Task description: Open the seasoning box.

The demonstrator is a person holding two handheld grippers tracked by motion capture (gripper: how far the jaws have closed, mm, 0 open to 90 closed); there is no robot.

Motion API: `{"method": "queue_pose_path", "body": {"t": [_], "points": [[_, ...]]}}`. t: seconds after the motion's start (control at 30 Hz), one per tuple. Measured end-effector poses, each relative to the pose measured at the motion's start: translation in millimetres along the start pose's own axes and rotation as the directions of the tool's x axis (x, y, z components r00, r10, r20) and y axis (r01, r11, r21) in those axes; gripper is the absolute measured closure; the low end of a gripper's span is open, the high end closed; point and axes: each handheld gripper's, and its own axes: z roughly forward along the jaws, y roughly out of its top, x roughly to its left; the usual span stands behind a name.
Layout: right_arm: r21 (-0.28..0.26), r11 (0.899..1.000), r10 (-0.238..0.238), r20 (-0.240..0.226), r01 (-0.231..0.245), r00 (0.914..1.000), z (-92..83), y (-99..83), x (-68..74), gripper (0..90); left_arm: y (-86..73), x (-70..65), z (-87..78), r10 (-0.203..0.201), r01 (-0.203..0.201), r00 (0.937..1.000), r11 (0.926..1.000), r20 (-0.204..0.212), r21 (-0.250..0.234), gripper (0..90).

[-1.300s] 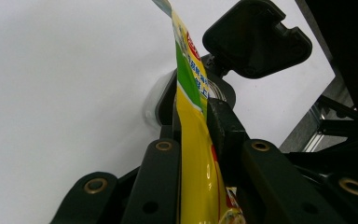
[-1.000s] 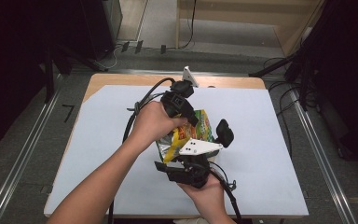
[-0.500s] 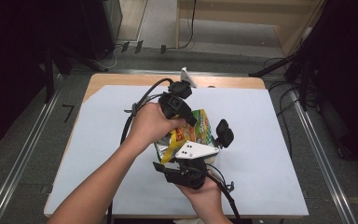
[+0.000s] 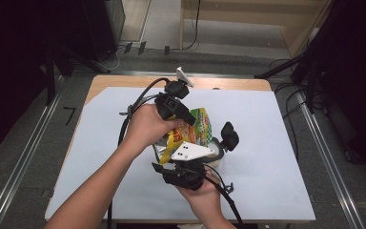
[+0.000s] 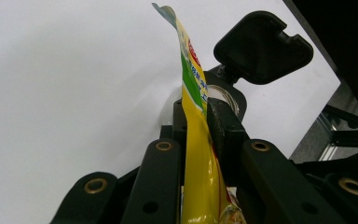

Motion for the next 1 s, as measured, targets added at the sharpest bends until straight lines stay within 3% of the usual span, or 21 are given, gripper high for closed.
{"method": "queue_pose_path", "body": {"t": [0.23,0.57,1.0], "points": [[-0.022,0.999,0.024,0.003,-0.023,0.9997,0.5,1.3,-2.4,63.8,5.3,-3.5,-0.1,0.016,-0.016,0.9998,0.9998,-0.013,0.009,82.4],[-0.001,1.0,-0.016,0.002,0.016,0.9999,2.1,-4.1,-0.4,64.4,-3.1,-1.3,1.2,0.025,-0.025,0.9997,0.9997,-0.006,-0.005,82.1],[0.004,1.0,-0.014,-0.006,0.014,0.9999,2.3,-5.0,-1.0,64.5,-3.9,1.2,2.8,0.018,-0.018,0.9998,0.9998,0.0,0.0,81.8]]}}
